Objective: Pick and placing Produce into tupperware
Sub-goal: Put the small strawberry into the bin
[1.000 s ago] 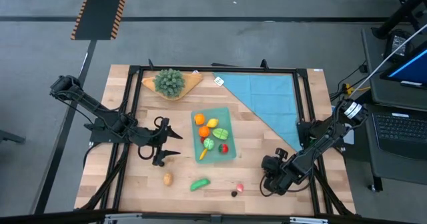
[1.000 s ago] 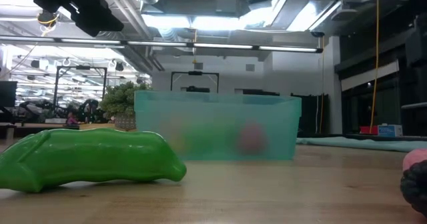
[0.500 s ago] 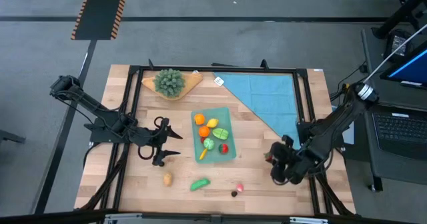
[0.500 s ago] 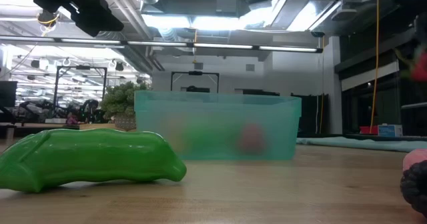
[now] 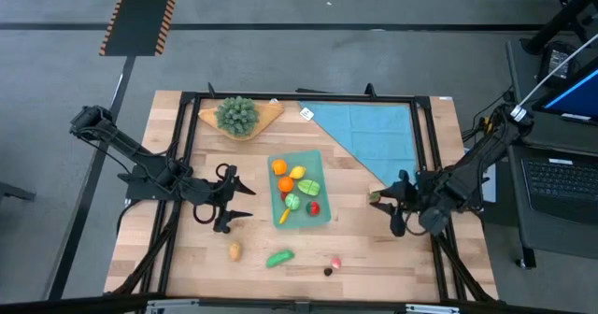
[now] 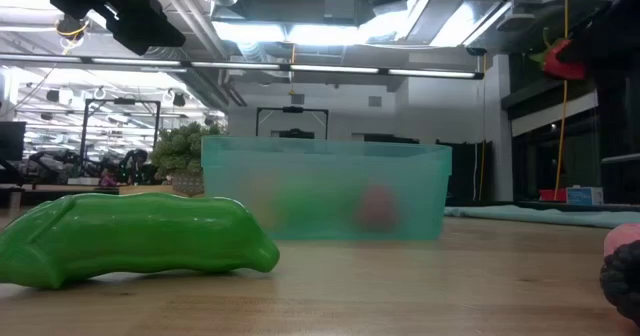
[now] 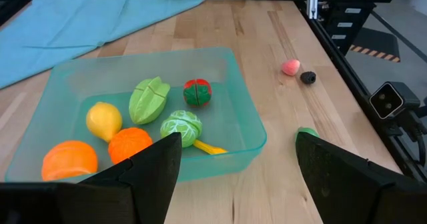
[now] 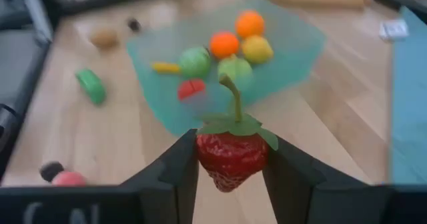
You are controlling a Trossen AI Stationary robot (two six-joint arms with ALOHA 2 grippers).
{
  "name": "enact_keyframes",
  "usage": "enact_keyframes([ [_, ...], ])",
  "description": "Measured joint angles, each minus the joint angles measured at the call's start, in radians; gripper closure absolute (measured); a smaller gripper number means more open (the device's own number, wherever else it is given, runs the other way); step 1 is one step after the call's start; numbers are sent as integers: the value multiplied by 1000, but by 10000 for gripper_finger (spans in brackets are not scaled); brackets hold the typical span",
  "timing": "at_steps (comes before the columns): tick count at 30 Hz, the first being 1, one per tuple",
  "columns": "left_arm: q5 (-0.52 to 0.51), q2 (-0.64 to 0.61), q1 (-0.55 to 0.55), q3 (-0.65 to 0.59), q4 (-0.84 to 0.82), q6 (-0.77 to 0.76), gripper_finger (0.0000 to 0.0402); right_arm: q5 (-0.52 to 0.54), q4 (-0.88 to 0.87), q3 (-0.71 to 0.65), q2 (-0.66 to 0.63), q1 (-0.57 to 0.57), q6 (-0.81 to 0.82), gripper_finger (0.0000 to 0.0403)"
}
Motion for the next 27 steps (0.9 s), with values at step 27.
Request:
enact_keyframes([
  [27,-3,0,1,-54,163,143,115,-416,1058,-391,-83,-336,-715,262],
])
